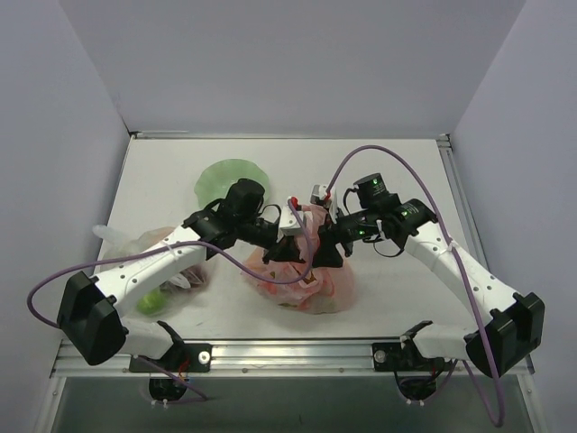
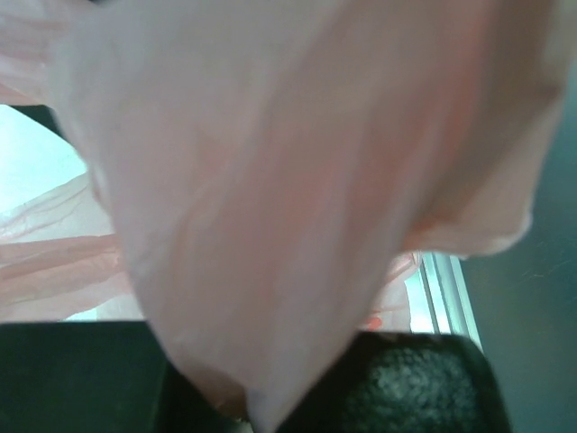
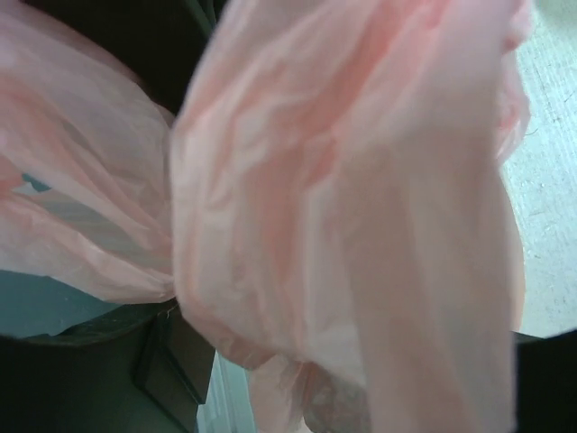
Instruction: Place the fake fruits into the plastic bag and tie a complex knot
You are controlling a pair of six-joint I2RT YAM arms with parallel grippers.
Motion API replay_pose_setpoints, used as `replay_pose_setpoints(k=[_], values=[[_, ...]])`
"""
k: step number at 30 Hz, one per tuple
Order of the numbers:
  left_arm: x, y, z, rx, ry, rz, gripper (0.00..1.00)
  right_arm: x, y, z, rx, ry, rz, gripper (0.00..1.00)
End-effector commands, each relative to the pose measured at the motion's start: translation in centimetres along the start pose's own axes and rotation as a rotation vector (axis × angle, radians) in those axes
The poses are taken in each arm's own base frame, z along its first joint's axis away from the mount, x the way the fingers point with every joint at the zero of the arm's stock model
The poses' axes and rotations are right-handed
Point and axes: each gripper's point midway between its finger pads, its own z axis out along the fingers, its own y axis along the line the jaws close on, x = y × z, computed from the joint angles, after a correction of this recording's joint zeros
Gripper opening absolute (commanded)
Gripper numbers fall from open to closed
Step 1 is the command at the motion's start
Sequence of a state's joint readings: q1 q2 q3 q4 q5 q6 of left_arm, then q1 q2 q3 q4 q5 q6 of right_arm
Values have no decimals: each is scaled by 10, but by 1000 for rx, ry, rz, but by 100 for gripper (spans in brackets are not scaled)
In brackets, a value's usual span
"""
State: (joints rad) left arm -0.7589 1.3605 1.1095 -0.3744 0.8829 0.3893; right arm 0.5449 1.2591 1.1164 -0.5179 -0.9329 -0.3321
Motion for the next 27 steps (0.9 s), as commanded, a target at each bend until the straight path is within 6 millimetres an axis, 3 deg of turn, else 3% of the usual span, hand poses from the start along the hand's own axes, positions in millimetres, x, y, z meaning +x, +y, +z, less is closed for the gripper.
replay_pose_setpoints(k=[1, 2, 5, 6, 8, 9, 15, 22, 27], values=[[-15, -1, 6, 34, -50, 34, 6, -19, 6, 1, -32, -50, -5, 56], [-15, -1, 7, 34, -48, 33, 7, -21, 6, 1, -38, -58, -10, 53], [-17, -2, 9, 35, -52, 30, 16, -27, 3, 4, -42, -75, -3, 23], [-17, -1, 9, 29, -51, 20, 20, -27, 2, 4, -37, -78, 7, 8], [-20, -3, 6, 18, -60, 13, 29, -27, 1, 5, -44, -80, 15, 0], [-19, -1, 4, -1, -55, 3, 38, -27, 3, 5, -57, -84, 19, 0], [-21, -2, -31, -144, -110, -49, 48, -16, -6, 0, -39, -95, 79, 0], [-15, 4, -50, -316, -136, -89, 78, -13, -5, 0, -36, -102, 119, 0], [-13, 15, -62, -438, -147, -109, 81, -12, -5, -1, -21, -100, 143, 0]])
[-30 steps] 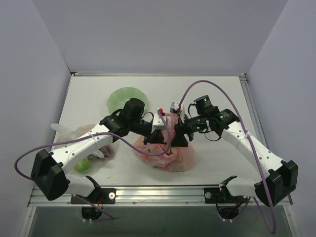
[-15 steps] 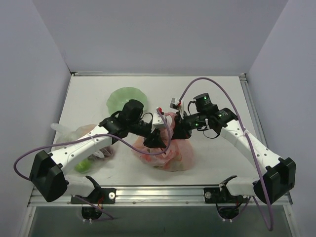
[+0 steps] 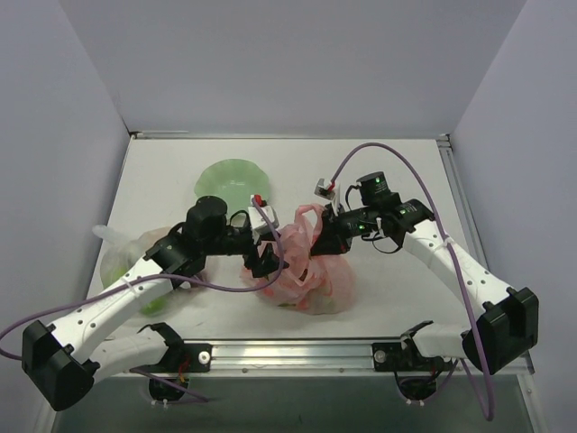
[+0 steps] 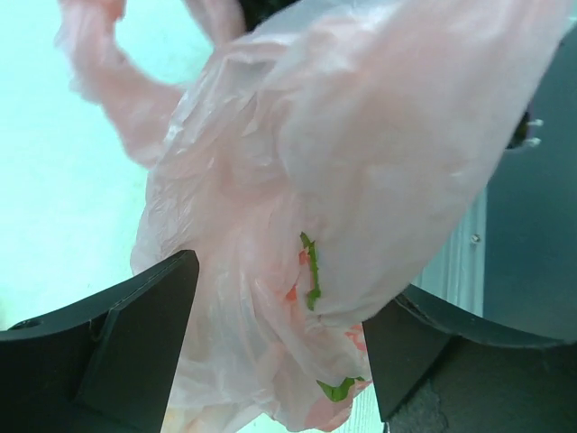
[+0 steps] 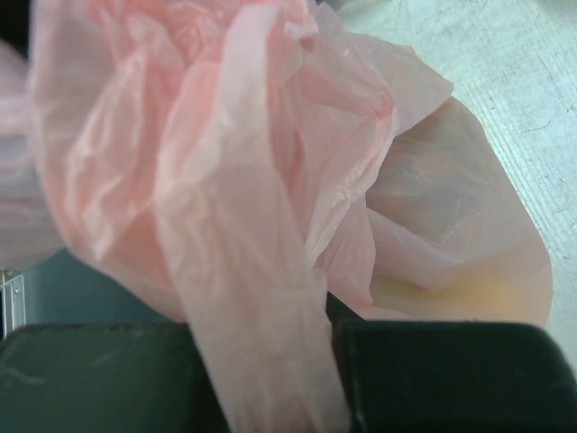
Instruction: Place the fake fruits into the plastic bag and tie a complex knot
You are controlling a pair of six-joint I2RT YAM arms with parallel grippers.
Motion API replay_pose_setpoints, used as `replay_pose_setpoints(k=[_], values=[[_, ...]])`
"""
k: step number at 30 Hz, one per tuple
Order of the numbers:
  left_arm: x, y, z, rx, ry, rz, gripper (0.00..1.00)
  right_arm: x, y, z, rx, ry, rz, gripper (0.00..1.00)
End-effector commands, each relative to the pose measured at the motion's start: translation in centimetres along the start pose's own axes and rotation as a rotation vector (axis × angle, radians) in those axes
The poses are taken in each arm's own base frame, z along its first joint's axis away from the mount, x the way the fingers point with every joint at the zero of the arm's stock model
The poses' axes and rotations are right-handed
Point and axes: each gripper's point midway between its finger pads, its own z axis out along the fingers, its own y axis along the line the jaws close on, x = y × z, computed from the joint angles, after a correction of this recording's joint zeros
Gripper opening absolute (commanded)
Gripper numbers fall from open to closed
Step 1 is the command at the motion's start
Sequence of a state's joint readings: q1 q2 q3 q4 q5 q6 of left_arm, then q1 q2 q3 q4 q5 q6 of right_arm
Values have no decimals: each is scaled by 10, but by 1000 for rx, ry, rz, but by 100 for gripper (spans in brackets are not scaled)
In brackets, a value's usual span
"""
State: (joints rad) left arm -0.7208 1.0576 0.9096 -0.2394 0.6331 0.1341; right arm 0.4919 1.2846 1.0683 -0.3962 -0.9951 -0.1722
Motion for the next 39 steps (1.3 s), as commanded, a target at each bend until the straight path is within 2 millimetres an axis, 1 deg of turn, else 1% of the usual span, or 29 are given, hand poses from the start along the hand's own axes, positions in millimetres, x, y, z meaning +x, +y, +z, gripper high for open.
replay_pose_setpoints(k=[1, 2, 4, 5, 7, 8, 9, 10, 12, 13, 15, 16, 18, 19, 21, 22, 23, 25, 27, 29, 30, 31, 32, 33, 34, 35, 36, 38, 39], values=[[-10, 16, -9, -132, -51, -21, 81, -7, 9, -5, -8, -36, -9, 0], [-12, 16, -14, -150, -61, -19, 80, -8, 9, -6, -7, -38, -7, 0], [-7, 16, -19, -176, -60, -21, 78, -7, 9, -5, -1, -38, -8, 0], [-10, 14, -25, -193, -78, -12, 76, -8, 9, -5, -1, -39, 1, 0], [-5, 19, -32, -249, -75, -13, 71, -8, 9, -4, -6, -41, 2, 0], [-7, 17, -35, -268, -82, -7, 68, -9, 10, -4, -9, -44, 3, 0], [-2, 20, -37, -298, -69, -21, 65, -9, 10, -3, -9, -45, 8, 0], [-2, 17, -38, -294, -67, -16, 64, -10, 11, -2, -16, -44, 3, 0], [1, 11, -37, -296, -61, -20, 64, -10, 10, 0, -14, -41, 12, 0], [3, 14, -39, -325, -54, -21, 66, -11, 10, 0, -14, -44, 11, 0], [0, 7, -42, -335, -66, -16, 70, -14, 9, 1, -13, -46, 15, 0], [2, 6, -45, -339, -61, -16, 71, -14, 10, 1, -15, -45, 17, 0], [-3, 0, -52, -346, -71, -4, 71, -17, 9, 1, -8, -48, 17, 0], [2, -6, -53, -340, -52, -3, 71, -17, 8, 1, -4, -49, 20, 0], [6, -5, -60, -379, -34, -20, 72, -16, 8, 2, -6, -45, 29, 0], [13, -7, -62, -381, -6, -28, 72, -16, 8, 2, -3, -45, 32, 0], [15, -4, -66, -408, -3, -33, 74, -15, 8, 3, -3, -44, 39, 0], [17, -5, -68, -413, 5, -41, 75, -14, 7, 4, 5, -40, 45, 0], [13, -9, -68, -401, -4, -35, 75, -12, 7, 4, 10, -36, 50, 0], [7, -15, -63, -377, -24, -60, 75, -11, 6, 4, 16, -35, 58, 0], [-3, -16, -60, -372, -56, -72, 72, -12, 6, 4, 16, -35, 60, 0], [-8, -16, -57, -372, -70, -73, 71, -11, 6, 4, 16, -35, 63, 0], [-8, -13, -50, -377, -68, -77, 69, -11, 7, 5, 13, -33, 69, 0], [-16, -15, -44, -366, -97, -70, 63, -11, 8, 6, 7, -32, 77, 0], [-13, -5, -39, -415, -85, -72, 63, -12, 12, 6, -6, -35, 75, 0], [-15, -2, -36, -433, -91, -73, 63, -11, 13, 7, -12, -33, 78, 0], [-21, 0, -32, -436, -118, -75, 63, -12, 16, 7, -17, -35, 74, 0], [-22, 2, -22, -425, -128, -73, 63, -11, 20, 9, -30, -32, 70, 0], [-31, 1, -19, -414, -166, -75, 63, -11, 22, 10, -37, -33, 66, 0]])
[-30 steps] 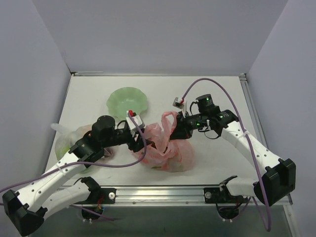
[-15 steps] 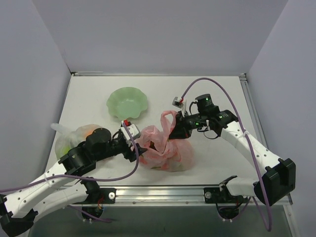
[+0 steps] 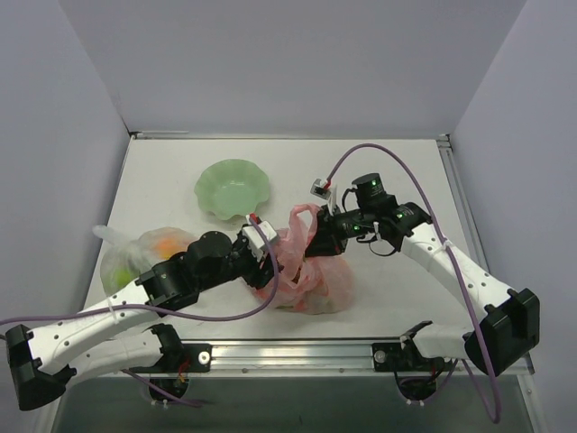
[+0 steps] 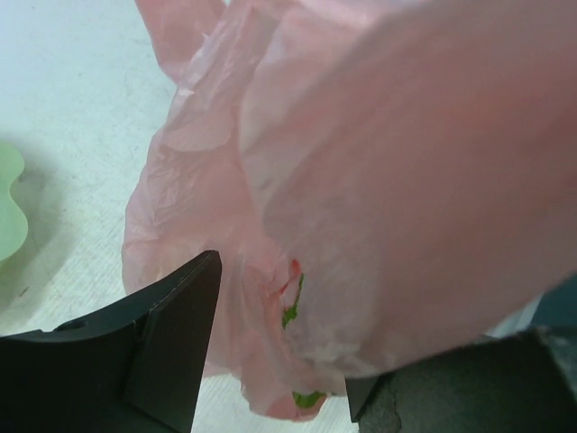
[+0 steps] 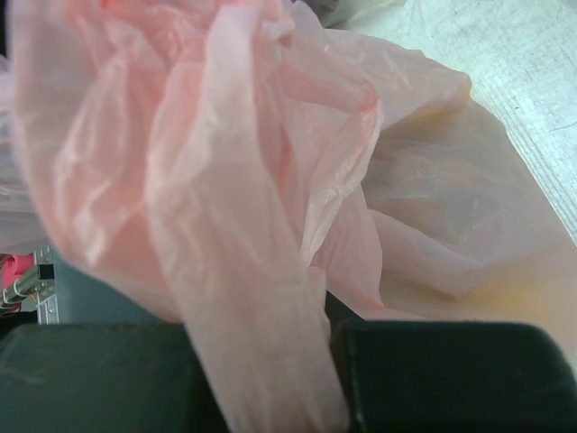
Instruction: Place the fake fruits into the plastic bag and tie a complex knot
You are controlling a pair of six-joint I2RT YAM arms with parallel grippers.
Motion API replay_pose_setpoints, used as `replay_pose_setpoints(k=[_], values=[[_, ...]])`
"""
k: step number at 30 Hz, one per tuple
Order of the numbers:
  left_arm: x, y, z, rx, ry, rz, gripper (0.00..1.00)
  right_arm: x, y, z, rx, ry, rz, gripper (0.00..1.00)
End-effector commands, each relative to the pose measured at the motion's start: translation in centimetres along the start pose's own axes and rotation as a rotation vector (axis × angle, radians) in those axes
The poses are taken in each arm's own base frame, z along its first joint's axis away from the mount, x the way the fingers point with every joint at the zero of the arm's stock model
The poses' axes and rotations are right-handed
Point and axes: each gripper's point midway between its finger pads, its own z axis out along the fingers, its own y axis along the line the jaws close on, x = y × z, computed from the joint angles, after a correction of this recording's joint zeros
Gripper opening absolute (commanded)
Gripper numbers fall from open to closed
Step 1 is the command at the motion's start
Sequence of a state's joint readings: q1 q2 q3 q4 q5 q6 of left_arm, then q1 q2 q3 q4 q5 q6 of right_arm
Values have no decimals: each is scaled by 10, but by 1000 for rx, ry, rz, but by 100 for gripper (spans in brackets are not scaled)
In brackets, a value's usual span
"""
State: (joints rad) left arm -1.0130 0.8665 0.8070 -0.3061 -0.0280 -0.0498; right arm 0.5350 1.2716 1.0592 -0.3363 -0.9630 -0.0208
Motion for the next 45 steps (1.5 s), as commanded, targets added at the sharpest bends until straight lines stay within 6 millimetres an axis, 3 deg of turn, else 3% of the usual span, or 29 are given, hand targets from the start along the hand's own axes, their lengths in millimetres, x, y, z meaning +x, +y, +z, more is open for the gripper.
replay_pose_setpoints(k=[1, 7, 9, 10, 11, 13, 14, 15, 16, 17, 18, 21, 23, 28, 32, 40, 45], values=[[-53, -1, 9, -8, -187, -42, 63, -4, 12, 3, -44, -18, -24, 0], [-73, -7, 27, 21, -273, -38, 68, -10, 24, 11, -95, -21, -38, 0], [-75, -7, 30, 26, -279, -5, 62, -14, 26, 11, -101, -26, -48, 0], [-72, -7, 32, 30, -270, 5, 56, -15, 26, 10, -95, -28, -48, 0], [-73, -2, 32, 22, -268, 11, 43, -15, 24, 10, -89, -27, -58, 0], [-72, -15, 23, 144, -274, 49, 24, -11, 19, 5, -61, -13, -66, 0], [-70, -8, 19, 162, -280, 77, 18, -9, 14, 4, -40, -4, -106, 0], [-65, -16, 14, 245, -283, 148, 6, 0, 11, 3, -28, 37, -98, 0], [-64, -38, 1, 399, -298, 208, 3, 0, 9, 1, -17, 50, -112, 0], [-60, -43, -2, 447, -294, 267, 0, 3, 7, 2, -15, 67, -113, 0], [-46, -49, -3, 489, -237, 264, 0, 6, 7, 1, -18, 85, -116, 0], [-40, -67, -7, 653, -193, 280, 0, 5, 12, 3, -46, 98, -136, 3], [-40, -73, -4, 716, -181, 260, 0, 0, 17, 4, -61, 92, -161, 18], [-54, -66, 9, 736, -275, 297, 0, 0, 20, 4, -82, 89, -217, 49], [-64, -56, 19, 729, -311, 316, 0, 6, 22, 5, -92, 95, -278, 62], [-70, -43, 34, 695, -333, 268, 0, 12, 28, 7, -142, 89, -332, 63], [-74, -47, 36, 707, -349, 207, 0, -2, 26, 17, -153, 22, -325, 59]])
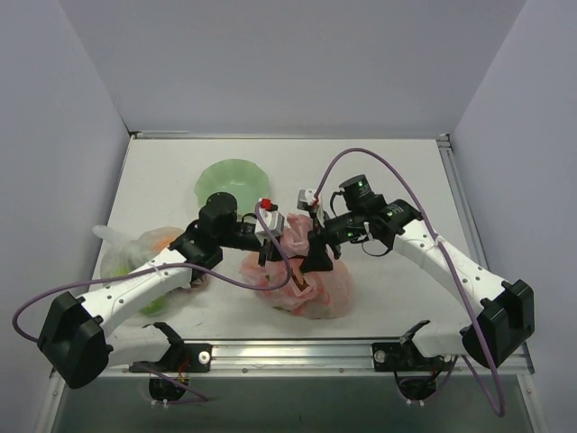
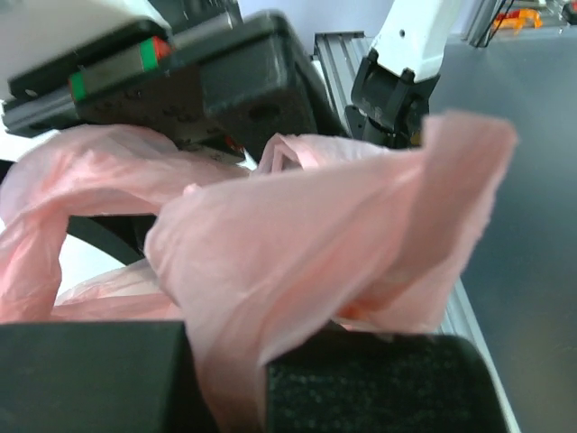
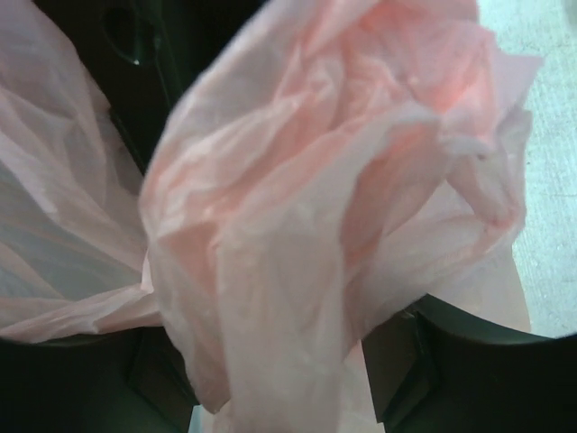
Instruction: Place the fake fruits into the plastic bag and tie a complex knot
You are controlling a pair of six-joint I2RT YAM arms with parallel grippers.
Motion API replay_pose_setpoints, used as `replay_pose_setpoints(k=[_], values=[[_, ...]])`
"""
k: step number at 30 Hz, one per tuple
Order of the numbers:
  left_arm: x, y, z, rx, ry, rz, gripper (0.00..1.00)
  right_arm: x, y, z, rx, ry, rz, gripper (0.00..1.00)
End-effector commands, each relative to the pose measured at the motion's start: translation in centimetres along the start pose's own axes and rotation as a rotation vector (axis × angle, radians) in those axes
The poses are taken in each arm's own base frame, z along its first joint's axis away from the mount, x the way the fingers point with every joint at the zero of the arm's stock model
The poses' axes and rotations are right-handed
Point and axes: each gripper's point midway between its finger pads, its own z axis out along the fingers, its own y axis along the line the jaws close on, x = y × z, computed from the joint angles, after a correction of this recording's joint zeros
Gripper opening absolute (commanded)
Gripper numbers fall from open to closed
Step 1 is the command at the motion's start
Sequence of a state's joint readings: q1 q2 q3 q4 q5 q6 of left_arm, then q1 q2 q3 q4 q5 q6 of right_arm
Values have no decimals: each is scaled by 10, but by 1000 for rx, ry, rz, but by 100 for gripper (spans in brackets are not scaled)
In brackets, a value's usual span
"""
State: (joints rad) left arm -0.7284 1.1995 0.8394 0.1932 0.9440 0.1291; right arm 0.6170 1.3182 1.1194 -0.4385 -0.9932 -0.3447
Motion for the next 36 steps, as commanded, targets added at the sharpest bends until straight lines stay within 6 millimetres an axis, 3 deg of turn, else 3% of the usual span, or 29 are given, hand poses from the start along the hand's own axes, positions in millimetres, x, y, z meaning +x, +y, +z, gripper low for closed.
replay_pose_setpoints(k=[1, 3, 6, 8, 14, 18, 24, 28, 32, 33, 36], values=[[-30, 0, 4, 17, -99, 33, 0, -16, 4, 5, -34, -79, -35, 56], [-34, -1, 5, 9, -118, 13, 1, -21, 1, 8, -37, -105, -45, 45], [-33, -1, 3, -14, -124, 5, 8, -25, -1, 9, -33, -118, -43, 9], [-33, -2, -2, -25, -128, 11, 15, -24, -3, 7, -24, -118, -45, 0], [-30, -2, -21, -76, -101, -10, 46, -17, -5, 0, -15, -128, -36, 0], [-26, -9, -37, -130, -57, -6, 61, -14, -6, -6, -4, -136, -30, 0], [-21, -14, -53, -209, -14, -15, 64, -14, -9, -8, -3, -141, -15, 0], [-8, -7, -64, -305, 51, -74, 73, -16, -8, -8, -5, -144, -13, 0], [5, -2, -84, -444, 106, -115, 76, -18, -9, -10, 7, -144, -8, 0], [0, 3, -97, -534, 92, -106, 76, -19, -9, -10, 12, -144, -7, 0], [7, -5, -115, -611, 102, -118, 76, -18, -14, -10, 35, -136, 5, 0]])
